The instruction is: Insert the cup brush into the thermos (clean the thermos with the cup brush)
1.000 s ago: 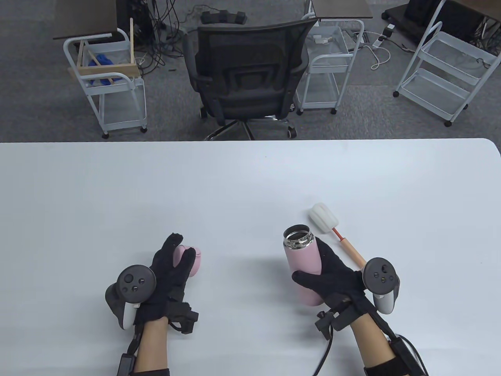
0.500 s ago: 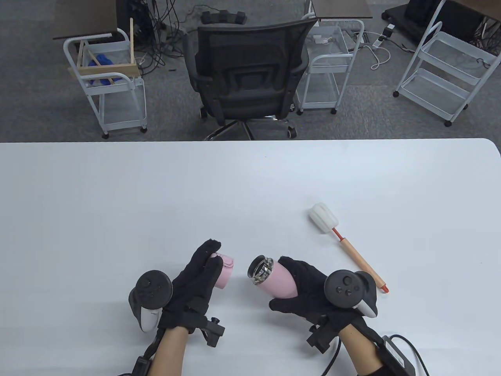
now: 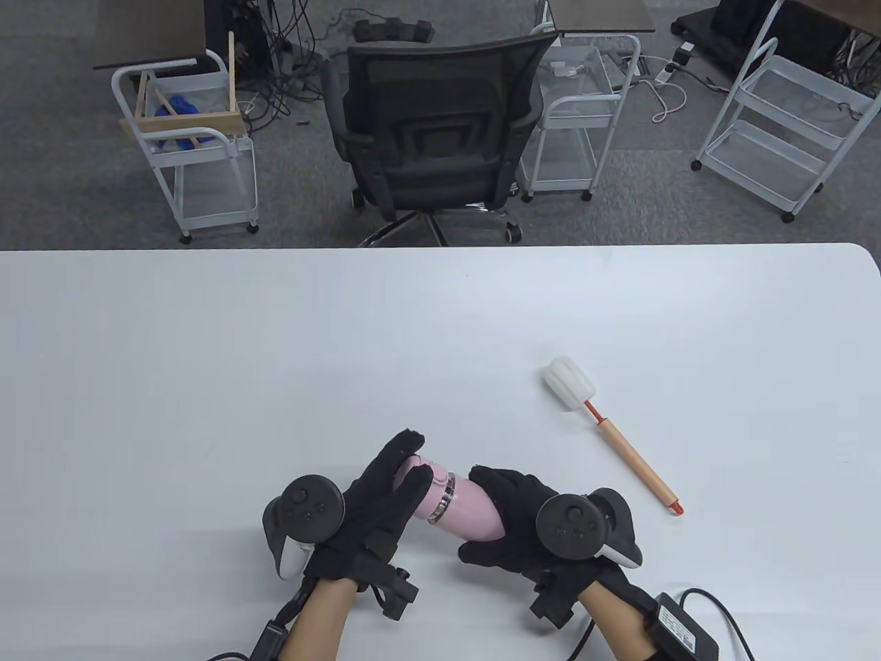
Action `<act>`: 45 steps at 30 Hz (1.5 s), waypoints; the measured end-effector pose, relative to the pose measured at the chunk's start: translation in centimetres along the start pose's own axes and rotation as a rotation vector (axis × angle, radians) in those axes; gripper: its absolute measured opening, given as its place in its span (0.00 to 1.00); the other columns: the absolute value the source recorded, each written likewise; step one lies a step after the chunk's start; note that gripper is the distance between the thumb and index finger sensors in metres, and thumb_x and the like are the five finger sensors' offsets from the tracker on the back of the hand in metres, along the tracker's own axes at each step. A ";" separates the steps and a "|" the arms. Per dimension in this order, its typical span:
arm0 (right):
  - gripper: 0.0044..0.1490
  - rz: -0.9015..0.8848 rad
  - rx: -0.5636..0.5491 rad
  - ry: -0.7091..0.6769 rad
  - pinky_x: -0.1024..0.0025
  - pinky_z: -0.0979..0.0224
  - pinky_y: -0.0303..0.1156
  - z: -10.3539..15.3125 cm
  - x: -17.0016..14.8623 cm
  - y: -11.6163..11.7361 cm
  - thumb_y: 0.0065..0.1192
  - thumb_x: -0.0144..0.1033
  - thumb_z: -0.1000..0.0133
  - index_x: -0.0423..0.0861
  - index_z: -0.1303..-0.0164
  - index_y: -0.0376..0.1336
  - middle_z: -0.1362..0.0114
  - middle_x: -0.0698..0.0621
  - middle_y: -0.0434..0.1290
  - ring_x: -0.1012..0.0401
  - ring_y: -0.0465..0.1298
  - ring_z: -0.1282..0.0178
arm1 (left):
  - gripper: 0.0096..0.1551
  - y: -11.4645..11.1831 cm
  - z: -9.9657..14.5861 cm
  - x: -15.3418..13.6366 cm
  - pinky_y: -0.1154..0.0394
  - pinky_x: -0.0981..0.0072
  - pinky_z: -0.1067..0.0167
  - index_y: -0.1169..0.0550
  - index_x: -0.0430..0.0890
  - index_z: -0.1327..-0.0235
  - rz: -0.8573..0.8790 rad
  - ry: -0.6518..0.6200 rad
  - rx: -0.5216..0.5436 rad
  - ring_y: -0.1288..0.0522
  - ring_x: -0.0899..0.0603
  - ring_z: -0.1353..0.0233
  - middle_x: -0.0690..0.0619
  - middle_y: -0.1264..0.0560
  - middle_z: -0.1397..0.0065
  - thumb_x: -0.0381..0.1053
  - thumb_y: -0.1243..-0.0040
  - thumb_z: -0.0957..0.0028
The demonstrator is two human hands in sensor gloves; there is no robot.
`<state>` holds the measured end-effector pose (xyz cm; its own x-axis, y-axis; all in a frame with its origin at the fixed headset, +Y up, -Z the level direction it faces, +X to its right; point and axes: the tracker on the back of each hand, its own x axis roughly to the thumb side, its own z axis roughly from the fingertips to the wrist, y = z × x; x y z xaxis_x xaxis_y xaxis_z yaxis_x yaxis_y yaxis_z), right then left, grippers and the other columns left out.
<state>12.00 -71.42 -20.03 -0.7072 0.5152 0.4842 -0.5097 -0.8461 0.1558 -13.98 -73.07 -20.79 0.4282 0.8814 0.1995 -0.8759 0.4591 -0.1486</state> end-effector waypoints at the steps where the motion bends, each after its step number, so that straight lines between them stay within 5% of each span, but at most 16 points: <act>1: 0.58 0.009 -0.003 0.001 0.46 0.31 0.70 0.1 0.0 -0.1 0.73 0.68 0.56 0.45 0.24 0.56 0.22 0.38 0.62 0.39 0.67 0.26 | 0.45 0.0 0.1 0.1 0.24 0.37 0.38 0.35 0.43 0.15 0.001 0.004 0.024 0.18 0.44 0.41 0.38 0.26 0.24 0.73 0.52 0.34; 8: 0.57 -0.259 0.119 -0.014 0.48 0.33 0.72 -0.4 -1.6 -0.4 0.71 0.69 0.54 0.44 0.25 0.57 0.23 0.37 0.64 0.39 0.69 0.29 | 0.44 0.3 0.0 0.7 0.25 0.37 0.35 0.35 0.47 0.16 0.003 -0.171 -0.010 0.18 0.45 0.38 0.41 0.27 0.23 0.73 0.47 0.37; 17: 0.56 -0.690 0.377 -0.076 0.48 0.33 0.72 -1.4 -4.0 0.9 0.71 0.69 0.52 0.43 0.25 0.57 0.23 0.36 0.64 0.38 0.70 0.29 | 0.45 0.7 -0.3 0.7 0.30 0.34 0.29 0.40 0.57 0.13 0.197 -0.327 -0.222 0.24 0.41 0.26 0.48 0.31 0.15 0.71 0.39 0.39; 25: 0.56 -0.487 0.172 -0.032 0.47 0.32 0.71 -0.8 -2.7 0.1 0.71 0.69 0.53 0.44 0.24 0.56 0.22 0.37 0.63 0.39 0.68 0.28 | 0.57 1.2 0.1 0.6 0.34 0.26 0.29 0.53 0.48 0.08 0.136 -0.244 -0.153 0.39 0.26 0.14 0.34 0.49 0.08 0.76 0.45 0.36; 28: 0.56 -0.371 0.092 -0.002 0.47 0.32 0.71 -0.5 -2.2 0.0 0.71 0.68 0.53 0.44 0.24 0.56 0.23 0.37 0.63 0.38 0.68 0.28 | 0.57 1.5 0.4 0.6 0.33 0.27 0.31 0.53 0.45 0.08 0.076 -0.148 -0.057 0.36 0.26 0.17 0.31 0.47 0.09 0.75 0.45 0.35; 38: 0.56 0.018 -0.088 0.027 0.48 0.33 0.72 0.4 0.4 0.2 0.71 0.69 0.53 0.44 0.25 0.57 0.23 0.37 0.64 0.39 0.69 0.29 | 0.55 0.5 0.2 -0.2 0.26 0.36 0.33 0.47 0.37 0.11 0.036 0.010 -0.066 0.22 0.35 0.26 0.35 0.32 0.17 0.73 0.46 0.34; 45: 0.56 -0.243 0.031 0.008 0.49 0.34 0.73 -0.1 -1.1 0.0 0.70 0.70 0.53 0.44 0.26 0.57 0.24 0.37 0.65 0.39 0.70 0.31 | 0.52 0.9 0.0 -0.1 0.29 0.35 0.31 0.45 0.43 0.11 0.096 -0.117 -0.120 0.22 0.39 0.24 0.41 0.33 0.16 0.69 0.40 0.35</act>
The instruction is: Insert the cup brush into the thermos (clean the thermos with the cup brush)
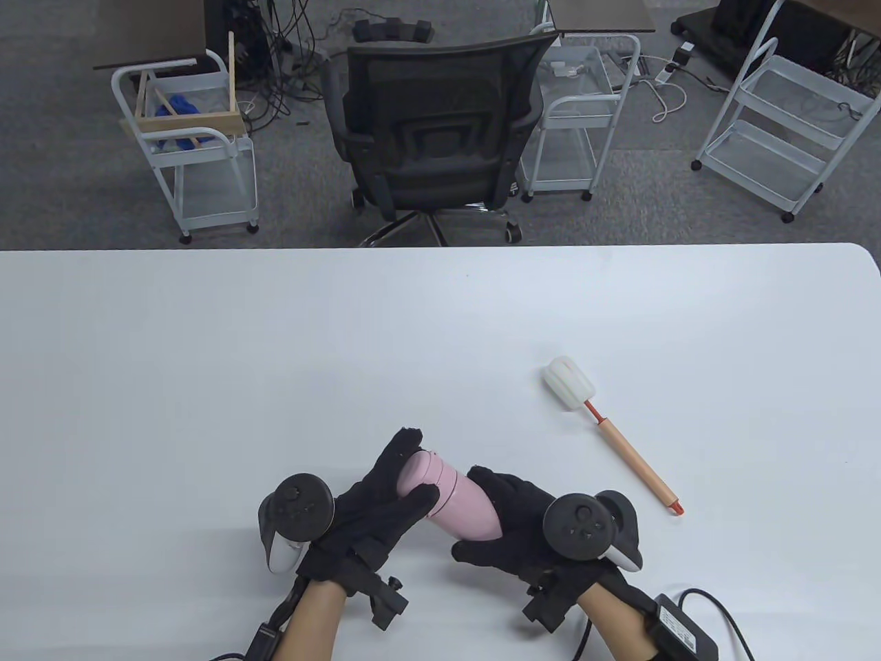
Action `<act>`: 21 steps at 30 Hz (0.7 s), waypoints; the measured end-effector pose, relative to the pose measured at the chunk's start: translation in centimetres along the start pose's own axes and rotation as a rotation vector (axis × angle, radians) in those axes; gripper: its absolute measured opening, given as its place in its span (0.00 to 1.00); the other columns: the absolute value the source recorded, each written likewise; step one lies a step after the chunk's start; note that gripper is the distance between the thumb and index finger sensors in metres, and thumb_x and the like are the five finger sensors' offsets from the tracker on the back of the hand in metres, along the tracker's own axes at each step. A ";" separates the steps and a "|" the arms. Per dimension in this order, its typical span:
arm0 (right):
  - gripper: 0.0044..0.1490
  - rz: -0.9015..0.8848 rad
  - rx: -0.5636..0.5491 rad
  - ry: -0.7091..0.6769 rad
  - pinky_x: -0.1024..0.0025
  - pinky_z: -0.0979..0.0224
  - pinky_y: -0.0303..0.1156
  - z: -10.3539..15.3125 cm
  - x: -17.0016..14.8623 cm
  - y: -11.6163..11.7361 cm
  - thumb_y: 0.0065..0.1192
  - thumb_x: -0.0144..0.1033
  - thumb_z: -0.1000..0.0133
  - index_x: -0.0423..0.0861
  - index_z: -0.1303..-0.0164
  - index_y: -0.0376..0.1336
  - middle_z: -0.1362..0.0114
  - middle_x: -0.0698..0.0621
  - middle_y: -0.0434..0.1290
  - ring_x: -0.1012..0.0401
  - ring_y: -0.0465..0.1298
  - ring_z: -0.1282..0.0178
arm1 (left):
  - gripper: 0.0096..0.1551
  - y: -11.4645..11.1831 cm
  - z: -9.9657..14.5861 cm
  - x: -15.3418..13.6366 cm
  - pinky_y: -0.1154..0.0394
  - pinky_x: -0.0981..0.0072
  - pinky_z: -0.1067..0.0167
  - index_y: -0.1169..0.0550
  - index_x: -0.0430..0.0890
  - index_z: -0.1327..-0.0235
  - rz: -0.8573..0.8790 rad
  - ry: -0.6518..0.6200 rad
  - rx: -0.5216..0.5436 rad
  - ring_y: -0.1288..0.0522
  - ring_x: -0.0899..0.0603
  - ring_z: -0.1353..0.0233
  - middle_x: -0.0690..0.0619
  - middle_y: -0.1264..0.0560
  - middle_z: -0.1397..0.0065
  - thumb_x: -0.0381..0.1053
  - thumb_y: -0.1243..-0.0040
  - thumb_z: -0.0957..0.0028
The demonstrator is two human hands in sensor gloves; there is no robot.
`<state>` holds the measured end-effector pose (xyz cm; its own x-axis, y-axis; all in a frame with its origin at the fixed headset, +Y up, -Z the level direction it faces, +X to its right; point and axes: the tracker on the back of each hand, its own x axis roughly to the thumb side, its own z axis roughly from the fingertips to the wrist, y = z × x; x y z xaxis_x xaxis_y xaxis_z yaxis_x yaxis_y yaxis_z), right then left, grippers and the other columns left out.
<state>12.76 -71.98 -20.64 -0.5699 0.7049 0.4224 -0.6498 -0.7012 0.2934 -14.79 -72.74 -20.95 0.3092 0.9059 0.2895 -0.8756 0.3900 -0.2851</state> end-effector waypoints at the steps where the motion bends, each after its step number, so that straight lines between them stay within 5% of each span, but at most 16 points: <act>1: 0.56 -0.072 0.039 -0.002 0.49 0.34 0.73 -0.2 -0.5 0.0 0.70 0.70 0.53 0.43 0.26 0.57 0.24 0.37 0.65 0.39 0.71 0.31 | 0.52 0.0 -0.1 0.0 0.29 0.34 0.30 0.45 0.43 0.11 0.022 -0.024 -0.018 0.23 0.39 0.24 0.42 0.33 0.15 0.69 0.39 0.35; 7: 0.56 -0.427 0.255 -0.020 0.48 0.34 0.73 -1.1 -2.6 0.4 0.69 0.70 0.51 0.43 0.25 0.57 0.24 0.36 0.65 0.38 0.70 0.30 | 0.50 0.0 -0.5 -0.4 0.32 0.30 0.29 0.46 0.49 0.10 0.173 -0.138 -0.142 0.26 0.39 0.20 0.44 0.35 0.13 0.68 0.37 0.35; 14: 0.55 -0.640 0.437 -0.040 0.48 0.33 0.73 -1.5 -3.2 1.5 0.68 0.69 0.49 0.42 0.24 0.56 0.23 0.35 0.64 0.37 0.70 0.30 | 0.49 0.2 -0.4 -0.2 0.33 0.28 0.27 0.44 0.54 0.10 0.223 -0.224 -0.214 0.27 0.40 0.17 0.48 0.35 0.12 0.67 0.33 0.37; 21: 0.54 -0.595 0.401 -0.049 0.47 0.33 0.72 -1.3 -2.3 1.4 0.68 0.67 0.46 0.41 0.23 0.55 0.22 0.34 0.63 0.37 0.69 0.29 | 0.51 0.7 -0.3 0.2 0.34 0.28 0.27 0.46 0.52 0.09 0.219 -0.222 -0.241 0.35 0.33 0.13 0.43 0.39 0.09 0.70 0.36 0.36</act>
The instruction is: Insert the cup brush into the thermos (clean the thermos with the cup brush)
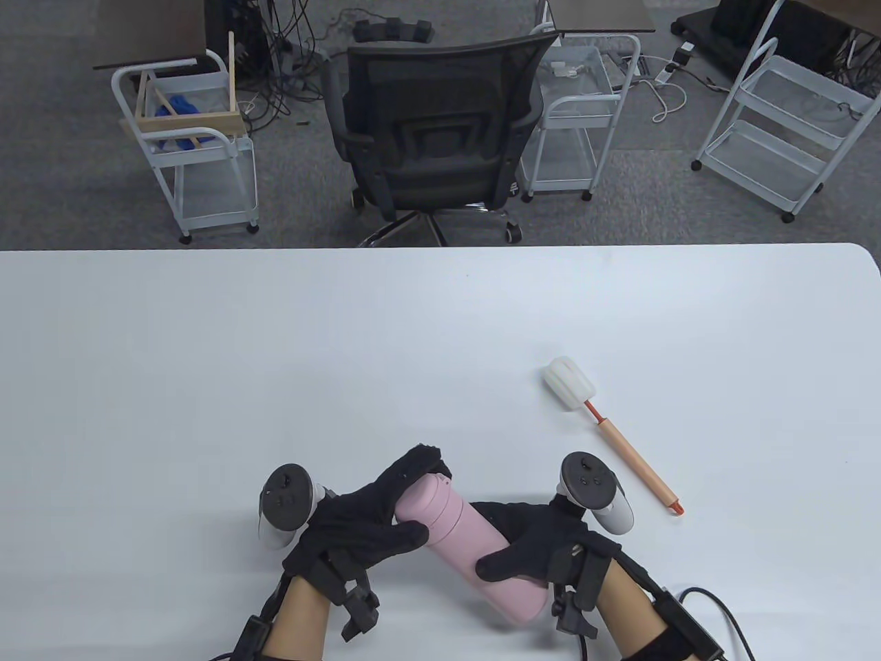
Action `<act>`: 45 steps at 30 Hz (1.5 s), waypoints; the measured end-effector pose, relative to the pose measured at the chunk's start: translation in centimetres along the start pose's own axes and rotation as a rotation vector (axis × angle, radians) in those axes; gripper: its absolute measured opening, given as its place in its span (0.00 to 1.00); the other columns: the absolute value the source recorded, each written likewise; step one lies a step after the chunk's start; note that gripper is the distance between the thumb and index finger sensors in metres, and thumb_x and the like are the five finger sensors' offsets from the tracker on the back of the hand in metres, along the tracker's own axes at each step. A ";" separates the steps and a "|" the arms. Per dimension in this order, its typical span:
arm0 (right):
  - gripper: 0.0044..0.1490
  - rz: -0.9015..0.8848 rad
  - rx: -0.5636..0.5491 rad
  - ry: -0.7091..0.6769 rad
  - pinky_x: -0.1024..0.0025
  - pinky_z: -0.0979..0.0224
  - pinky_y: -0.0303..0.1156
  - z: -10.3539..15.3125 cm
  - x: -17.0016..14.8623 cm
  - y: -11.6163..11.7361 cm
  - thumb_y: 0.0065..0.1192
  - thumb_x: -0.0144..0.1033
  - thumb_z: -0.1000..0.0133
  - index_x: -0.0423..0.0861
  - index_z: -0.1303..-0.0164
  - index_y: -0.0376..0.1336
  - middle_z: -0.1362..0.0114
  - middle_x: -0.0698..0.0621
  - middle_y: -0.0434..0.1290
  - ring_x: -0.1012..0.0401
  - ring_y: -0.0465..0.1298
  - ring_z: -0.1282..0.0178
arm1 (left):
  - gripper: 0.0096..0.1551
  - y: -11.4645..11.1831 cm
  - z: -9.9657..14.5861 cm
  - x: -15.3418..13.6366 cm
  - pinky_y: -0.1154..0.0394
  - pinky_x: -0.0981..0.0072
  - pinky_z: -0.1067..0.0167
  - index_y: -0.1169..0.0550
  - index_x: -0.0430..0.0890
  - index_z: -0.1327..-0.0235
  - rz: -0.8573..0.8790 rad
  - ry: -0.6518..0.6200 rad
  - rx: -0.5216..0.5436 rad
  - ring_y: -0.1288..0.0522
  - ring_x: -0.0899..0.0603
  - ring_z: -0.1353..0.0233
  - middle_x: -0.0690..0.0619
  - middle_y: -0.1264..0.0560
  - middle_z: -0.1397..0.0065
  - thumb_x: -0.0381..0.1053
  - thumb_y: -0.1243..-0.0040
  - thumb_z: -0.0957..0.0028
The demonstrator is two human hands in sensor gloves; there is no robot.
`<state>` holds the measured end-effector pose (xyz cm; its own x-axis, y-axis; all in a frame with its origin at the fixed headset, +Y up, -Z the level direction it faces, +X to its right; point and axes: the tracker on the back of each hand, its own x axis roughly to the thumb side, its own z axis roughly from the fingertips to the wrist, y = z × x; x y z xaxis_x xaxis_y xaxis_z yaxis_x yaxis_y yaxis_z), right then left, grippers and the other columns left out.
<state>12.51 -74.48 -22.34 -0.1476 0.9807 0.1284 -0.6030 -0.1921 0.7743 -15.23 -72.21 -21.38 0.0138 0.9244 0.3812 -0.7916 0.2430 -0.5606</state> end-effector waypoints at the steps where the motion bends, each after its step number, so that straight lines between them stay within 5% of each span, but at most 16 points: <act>1: 0.54 0.067 -0.044 0.011 0.47 0.33 0.72 0.1 0.3 0.1 0.68 0.67 0.47 0.41 0.23 0.55 0.23 0.35 0.63 0.37 0.69 0.29 | 0.54 0.2 0.1 0.1 0.35 0.27 0.27 0.47 0.51 0.08 0.004 0.008 -0.003 0.38 0.31 0.12 0.39 0.42 0.08 0.72 0.37 0.37; 9: 0.55 0.447 -0.260 0.083 0.47 0.33 0.71 0.3 1.7 1.8 0.69 0.68 0.50 0.42 0.24 0.56 0.23 0.35 0.63 0.37 0.68 0.30 | 0.51 1.0 1.0 0.9 0.34 0.25 0.31 0.43 0.44 0.09 -0.238 0.236 0.251 0.37 0.25 0.16 0.30 0.45 0.10 0.72 0.44 0.34; 19: 0.55 0.903 -0.418 0.105 0.48 0.34 0.73 0.2 3.6 4.9 0.70 0.68 0.51 0.42 0.26 0.57 0.24 0.36 0.65 0.38 0.70 0.31 | 0.41 -1.2 0.2 1.0 0.28 0.30 0.35 0.34 0.39 0.17 -0.396 0.420 0.259 0.28 0.27 0.25 0.32 0.33 0.19 0.66 0.46 0.30; 28: 0.54 0.596 -0.285 0.070 0.49 0.36 0.75 -0.1 2.6 2.1 0.70 0.69 0.51 0.42 0.27 0.59 0.26 0.35 0.67 0.39 0.72 0.33 | 0.15 -1.5 0.3 0.5 0.24 0.37 0.36 0.21 0.53 0.37 -0.267 0.255 0.387 0.25 0.34 0.29 0.44 0.27 0.25 0.57 0.39 0.30; 36: 0.54 0.251 -0.080 0.008 0.50 0.38 0.76 -1.5 0.9 0.5 0.68 0.70 0.49 0.41 0.28 0.59 0.28 0.34 0.68 0.38 0.73 0.35 | 0.12 -1.0 0.4 1.2 0.25 0.39 0.33 0.18 0.57 0.43 -0.214 0.002 0.342 0.26 0.38 0.28 0.50 0.25 0.26 0.59 0.35 0.34; 45: 0.56 0.129 0.028 -0.048 0.52 0.37 0.76 -2.6 0.3 0.6 0.68 0.71 0.50 0.40 0.27 0.59 0.28 0.34 0.68 0.38 0.73 0.36 | 0.12 -0.4 0.3 1.7 0.27 0.39 0.31 0.16 0.58 0.47 -0.155 -0.116 0.278 0.28 0.40 0.26 0.54 0.25 0.27 0.61 0.31 0.37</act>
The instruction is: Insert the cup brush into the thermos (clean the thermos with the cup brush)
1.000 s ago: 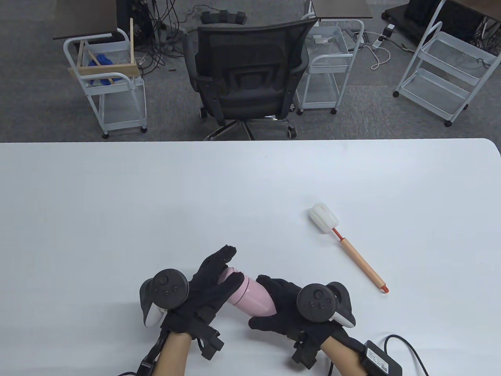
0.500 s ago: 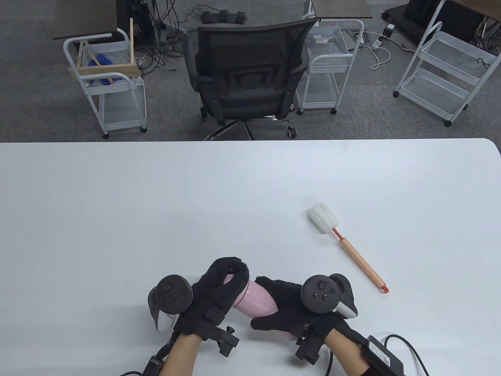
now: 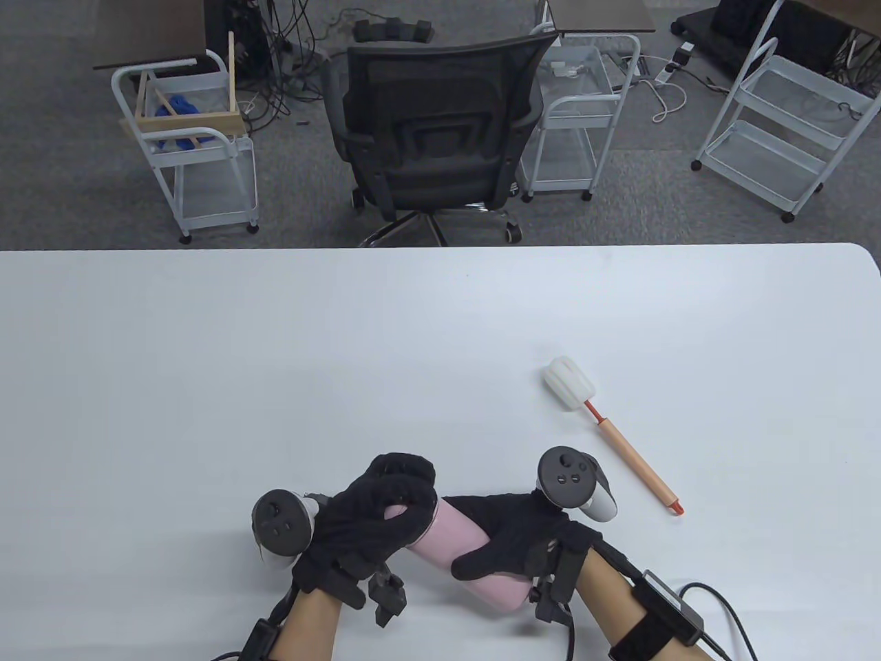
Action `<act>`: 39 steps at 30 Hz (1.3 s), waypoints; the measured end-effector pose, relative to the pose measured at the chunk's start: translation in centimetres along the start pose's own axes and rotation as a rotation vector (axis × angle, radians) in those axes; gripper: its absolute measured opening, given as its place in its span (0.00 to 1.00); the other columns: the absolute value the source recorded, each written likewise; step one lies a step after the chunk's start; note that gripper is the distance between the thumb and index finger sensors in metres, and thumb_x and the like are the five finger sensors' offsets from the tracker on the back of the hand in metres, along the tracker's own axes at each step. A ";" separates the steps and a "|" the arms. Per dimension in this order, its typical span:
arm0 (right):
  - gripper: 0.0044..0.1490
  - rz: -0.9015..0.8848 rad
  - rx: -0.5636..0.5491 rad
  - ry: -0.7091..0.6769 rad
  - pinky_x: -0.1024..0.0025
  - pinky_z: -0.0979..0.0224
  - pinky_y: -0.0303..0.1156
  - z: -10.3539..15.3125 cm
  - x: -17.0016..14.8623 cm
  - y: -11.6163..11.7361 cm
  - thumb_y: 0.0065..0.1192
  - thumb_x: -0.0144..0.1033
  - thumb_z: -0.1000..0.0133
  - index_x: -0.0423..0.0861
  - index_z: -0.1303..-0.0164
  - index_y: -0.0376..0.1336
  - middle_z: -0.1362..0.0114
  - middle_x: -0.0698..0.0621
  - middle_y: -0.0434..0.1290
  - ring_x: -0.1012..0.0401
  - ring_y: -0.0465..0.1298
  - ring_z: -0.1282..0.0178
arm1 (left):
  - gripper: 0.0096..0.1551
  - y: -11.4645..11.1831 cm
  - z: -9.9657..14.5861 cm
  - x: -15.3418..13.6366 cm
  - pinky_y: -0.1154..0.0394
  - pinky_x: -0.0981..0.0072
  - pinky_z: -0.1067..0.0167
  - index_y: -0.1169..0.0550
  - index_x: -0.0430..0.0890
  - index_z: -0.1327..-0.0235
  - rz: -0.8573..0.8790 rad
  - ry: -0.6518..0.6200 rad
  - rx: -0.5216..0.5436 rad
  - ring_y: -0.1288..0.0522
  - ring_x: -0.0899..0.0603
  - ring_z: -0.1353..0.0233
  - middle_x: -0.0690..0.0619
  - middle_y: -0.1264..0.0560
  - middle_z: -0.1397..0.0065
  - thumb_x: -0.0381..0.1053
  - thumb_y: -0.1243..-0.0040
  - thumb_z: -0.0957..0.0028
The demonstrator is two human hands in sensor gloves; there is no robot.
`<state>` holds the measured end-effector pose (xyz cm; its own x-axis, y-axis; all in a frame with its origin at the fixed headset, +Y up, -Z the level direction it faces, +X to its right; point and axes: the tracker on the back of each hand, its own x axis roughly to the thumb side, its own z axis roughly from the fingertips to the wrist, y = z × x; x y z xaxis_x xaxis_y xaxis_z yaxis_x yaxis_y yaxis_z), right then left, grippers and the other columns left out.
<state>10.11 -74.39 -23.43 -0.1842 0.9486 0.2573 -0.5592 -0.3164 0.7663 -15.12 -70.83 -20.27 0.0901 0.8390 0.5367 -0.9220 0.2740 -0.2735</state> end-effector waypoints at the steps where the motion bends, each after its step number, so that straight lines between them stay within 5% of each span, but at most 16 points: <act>1: 0.56 -0.009 0.006 -0.004 0.52 0.38 0.76 -0.1 0.0 0.1 0.68 0.71 0.50 0.40 0.27 0.59 0.28 0.34 0.68 0.38 0.74 0.36 | 0.12 0.1 0.0 0.0 0.27 0.39 0.30 0.16 0.58 0.47 0.007 -0.006 -0.011 0.28 0.41 0.26 0.54 0.25 0.27 0.61 0.31 0.38; 7: 0.55 0.007 -0.033 0.009 0.54 0.36 0.75 0.2 0.2 0.4 0.67 0.71 0.48 0.41 0.25 0.57 0.26 0.35 0.67 0.40 0.73 0.34 | 0.14 0.4 0.0 0.1 0.29 0.37 0.29 0.16 0.58 0.46 0.016 -0.002 0.015 0.28 0.41 0.24 0.54 0.25 0.26 0.62 0.32 0.37; 9: 0.53 0.022 -0.077 0.014 0.53 0.35 0.74 0.5 0.5 0.6 0.67 0.69 0.46 0.42 0.24 0.56 0.24 0.35 0.65 0.39 0.71 0.32 | 0.23 0.8 0.2 0.0 0.30 0.34 0.30 0.19 0.57 0.36 0.031 0.009 0.077 0.30 0.39 0.21 0.52 0.27 0.22 0.67 0.35 0.37; 11: 0.53 0.071 -0.140 0.018 0.51 0.32 0.72 0.8 0.9 0.5 0.67 0.66 0.46 0.42 0.23 0.54 0.22 0.36 0.63 0.39 0.69 0.28 | 0.39 1.3 0.6 -0.5 0.31 0.31 0.29 0.32 0.57 0.18 0.070 0.027 0.124 0.34 0.35 0.18 0.48 0.34 0.15 0.73 0.39 0.37; 18: 0.58 0.144 -0.330 0.073 0.46 0.30 0.71 0.5 2.5 -1.7 0.77 0.56 0.52 0.39 0.23 0.50 0.21 0.37 0.58 0.36 0.66 0.24 | 0.51 3.1 1.6 -1.7 0.37 0.25 0.29 0.44 0.49 0.10 -0.021 0.157 0.240 0.43 0.28 0.14 0.40 0.44 0.09 0.76 0.45 0.36; 27: 0.64 0.280 -0.571 0.173 0.48 0.31 0.74 -4.9 3.5 -5.2 0.81 0.54 0.59 0.38 0.24 0.49 0.22 0.39 0.58 0.36 0.68 0.25 | 0.56 3.9 2.1 -2.8 0.40 0.22 0.30 0.51 0.41 0.10 -0.110 0.318 0.310 0.47 0.24 0.15 0.34 0.50 0.09 0.74 0.46 0.33; 39: 0.75 0.287 -0.818 0.252 0.50 0.31 0.74 -12.8 -0.7 -6.1 0.87 0.49 0.69 0.36 0.25 0.43 0.23 0.38 0.54 0.35 0.66 0.24 | 0.57 4.4 2.2 -2.7 0.40 0.22 0.30 0.52 0.38 0.10 -0.106 0.331 0.350 0.47 0.24 0.15 0.33 0.50 0.10 0.73 0.46 0.33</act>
<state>3.26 -73.07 -35.84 -0.5233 0.8364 0.1632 -0.8469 -0.5317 0.0094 -20.22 -72.93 -21.12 0.2526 0.9349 0.2493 -0.9674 0.2391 0.0838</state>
